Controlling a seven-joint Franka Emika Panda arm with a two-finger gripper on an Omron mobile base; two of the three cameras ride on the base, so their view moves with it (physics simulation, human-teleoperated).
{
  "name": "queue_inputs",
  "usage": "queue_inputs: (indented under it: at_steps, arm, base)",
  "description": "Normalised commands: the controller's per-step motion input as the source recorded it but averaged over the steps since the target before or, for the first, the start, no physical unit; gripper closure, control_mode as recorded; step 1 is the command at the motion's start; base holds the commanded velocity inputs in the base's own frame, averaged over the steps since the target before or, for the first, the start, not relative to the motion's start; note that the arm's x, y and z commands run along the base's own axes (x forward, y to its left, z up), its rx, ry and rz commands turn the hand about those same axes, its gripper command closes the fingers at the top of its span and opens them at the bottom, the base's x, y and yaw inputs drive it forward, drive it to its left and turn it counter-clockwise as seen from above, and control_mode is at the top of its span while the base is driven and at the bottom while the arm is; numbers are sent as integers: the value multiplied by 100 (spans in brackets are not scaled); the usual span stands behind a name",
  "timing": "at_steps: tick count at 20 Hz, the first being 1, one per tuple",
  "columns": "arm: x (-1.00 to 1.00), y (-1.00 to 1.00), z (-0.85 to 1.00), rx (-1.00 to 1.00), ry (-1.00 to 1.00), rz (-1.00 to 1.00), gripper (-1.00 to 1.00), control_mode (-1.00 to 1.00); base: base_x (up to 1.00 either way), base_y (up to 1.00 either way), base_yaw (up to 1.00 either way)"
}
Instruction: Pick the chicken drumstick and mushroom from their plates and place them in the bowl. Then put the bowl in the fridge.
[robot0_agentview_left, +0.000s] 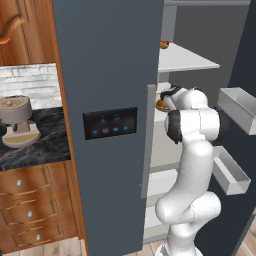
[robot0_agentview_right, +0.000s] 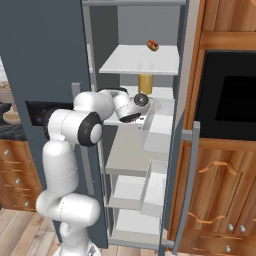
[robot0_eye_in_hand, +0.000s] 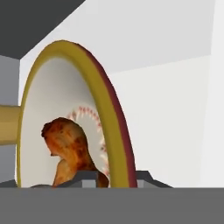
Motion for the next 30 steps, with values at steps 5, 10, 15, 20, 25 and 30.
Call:
queue_inputs:
  at_steps: [5,10,15,20,25,30]
  arm:
    - [42,0,0,0,0,2,-100,-100]
    - [17,2,7,0,-1,6,-100,-100]
    - [-31,11,18,-2,0,6,-100,-100]
    - [-46,7,16,-5,7,0,-100,-100]
    - [-56,18,23,-3,3,0,-100,-100]
    - [-69,15,31,0,0,0,-100,-100]
  base:
    - [0,0,0]
    - [0,0,0]
    - [0,0,0]
    - [0,0,0]
    - [0,0,0]
    - [0,0,0]
